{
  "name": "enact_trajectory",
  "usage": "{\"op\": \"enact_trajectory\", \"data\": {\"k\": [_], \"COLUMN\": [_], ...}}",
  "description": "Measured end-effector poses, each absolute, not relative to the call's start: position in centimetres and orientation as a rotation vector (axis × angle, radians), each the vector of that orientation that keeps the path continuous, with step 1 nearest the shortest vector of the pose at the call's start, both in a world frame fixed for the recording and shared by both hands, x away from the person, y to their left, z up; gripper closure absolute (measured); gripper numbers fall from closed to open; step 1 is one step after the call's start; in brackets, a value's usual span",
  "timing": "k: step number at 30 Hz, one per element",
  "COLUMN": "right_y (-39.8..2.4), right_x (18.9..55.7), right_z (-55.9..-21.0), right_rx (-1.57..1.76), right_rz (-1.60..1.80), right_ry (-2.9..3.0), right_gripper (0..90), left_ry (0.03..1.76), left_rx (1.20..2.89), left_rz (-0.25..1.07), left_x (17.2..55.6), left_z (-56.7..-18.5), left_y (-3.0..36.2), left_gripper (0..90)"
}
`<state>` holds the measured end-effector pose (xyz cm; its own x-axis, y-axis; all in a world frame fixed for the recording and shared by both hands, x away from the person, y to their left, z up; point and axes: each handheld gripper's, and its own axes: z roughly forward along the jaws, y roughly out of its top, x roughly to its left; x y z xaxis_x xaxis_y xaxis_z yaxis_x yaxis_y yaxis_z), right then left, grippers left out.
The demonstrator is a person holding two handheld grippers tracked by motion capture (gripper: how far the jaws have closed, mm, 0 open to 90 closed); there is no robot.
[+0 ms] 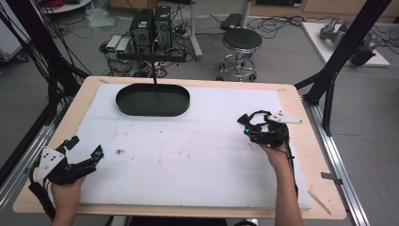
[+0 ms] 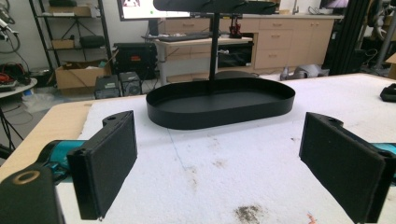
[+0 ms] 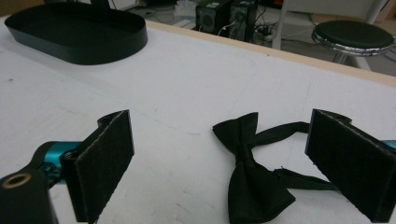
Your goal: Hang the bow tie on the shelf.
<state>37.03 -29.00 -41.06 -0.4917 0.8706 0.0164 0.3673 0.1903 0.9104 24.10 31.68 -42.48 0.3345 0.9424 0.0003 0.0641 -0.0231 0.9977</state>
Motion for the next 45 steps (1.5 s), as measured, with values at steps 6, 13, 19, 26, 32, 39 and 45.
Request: {"op": "enact_trajectory", "data": {"k": [6,13,19,26,32,39,45], "right_y": [-28.9,-28.4,-28.8,-28.7,-28.8,-28.6,-28.5], "right_x": [39.2,41.8,42.7,43.0,43.3,43.2,43.1], "right_z": [-42.0,-42.3,-43.2,-43.7,-44.3,-44.4,-44.4], "right_rx": [1.185,1.220,1.267,1.266,1.313,1.322,1.323], "right_rz": [1.222,1.105,1.085,1.059,1.036,1.015,0.978], "right_ry": [2.065,2.145,2.171,2.200,2.202,2.209,2.199], "right_gripper": [16.2,16.7,25.6,34.2,42.6,64.2,74.5], "left_ry": [1.002,1.021,1.031,1.038,1.039,1.044,1.048], "left_rx": [1.412,1.397,1.396,1.405,1.404,1.405,1.403], "left_rz": [0.921,0.922,0.919,0.916,0.917,0.917,0.917], "left_x": [24.3,24.4,24.4,24.4,24.4,24.4,24.3], "left_z": [-42.8,-42.9,-43.0,-43.2,-43.2,-43.3,-43.3], "left_y": [31.8,32.4,32.6,32.5,32.5,32.6,32.8], "left_gripper": [11.7,11.7,11.7,11.7,11.7,11.7,11.7]}}
